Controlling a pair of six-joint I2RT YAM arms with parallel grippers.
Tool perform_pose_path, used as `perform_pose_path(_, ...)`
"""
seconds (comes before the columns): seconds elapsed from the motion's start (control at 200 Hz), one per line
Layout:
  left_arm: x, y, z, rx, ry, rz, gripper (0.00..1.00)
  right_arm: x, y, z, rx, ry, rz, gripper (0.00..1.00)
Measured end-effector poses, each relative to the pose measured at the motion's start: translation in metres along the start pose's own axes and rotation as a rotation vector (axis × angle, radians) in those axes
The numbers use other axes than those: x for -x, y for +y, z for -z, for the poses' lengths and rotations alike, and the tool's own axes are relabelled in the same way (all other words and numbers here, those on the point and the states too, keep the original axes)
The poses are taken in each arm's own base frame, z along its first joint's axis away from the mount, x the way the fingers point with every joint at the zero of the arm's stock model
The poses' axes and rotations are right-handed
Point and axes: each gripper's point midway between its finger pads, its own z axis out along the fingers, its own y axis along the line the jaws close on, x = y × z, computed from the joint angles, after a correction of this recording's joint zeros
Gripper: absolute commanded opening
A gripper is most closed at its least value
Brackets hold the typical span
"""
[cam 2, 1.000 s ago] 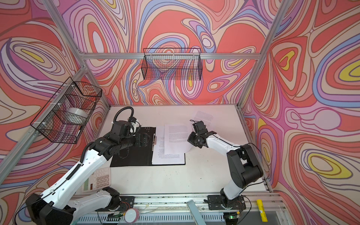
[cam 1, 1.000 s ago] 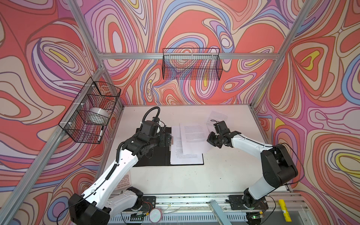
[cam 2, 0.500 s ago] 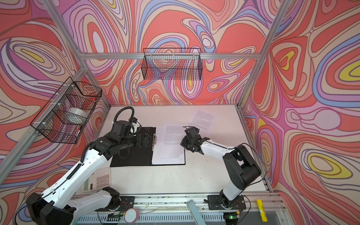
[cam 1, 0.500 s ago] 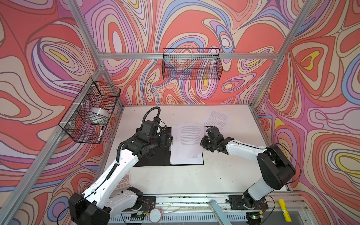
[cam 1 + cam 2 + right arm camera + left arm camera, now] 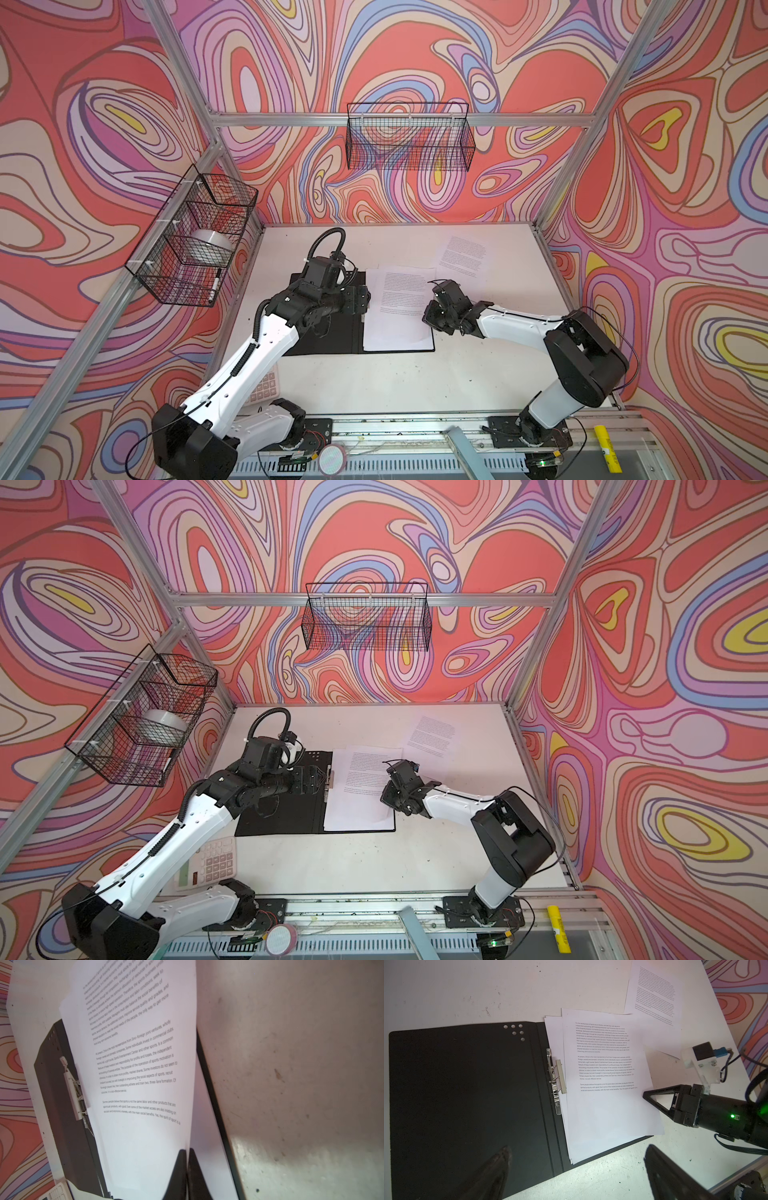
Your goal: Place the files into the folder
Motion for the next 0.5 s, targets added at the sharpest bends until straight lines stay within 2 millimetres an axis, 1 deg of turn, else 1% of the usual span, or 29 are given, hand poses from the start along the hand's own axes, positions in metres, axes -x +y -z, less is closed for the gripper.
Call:
perform_pose_path(0.07, -0.0001, 0.0000, -0.0001, 0.000, 0.000, 0.000, 1.00, -0.0016, -0.0030, -0.0001, -0.006, 0.003, 0.015, 0.00)
perform_pose_path(0.235, -0.0011, -0.0001, -0.0021, -0.001, 0.008, 0.000, 1.00, -0.0020, -0.0024, 0.0006, -0.002, 0.005, 0.073, 0.00)
perform_pose_path(0.501, -0.0032, 0.0008, -0.0068, 0.005, 0.023, 0.001, 1.00, -0.0044, 0.0038, 0.0008, 0.026, 0.023, 0.167, 0.00)
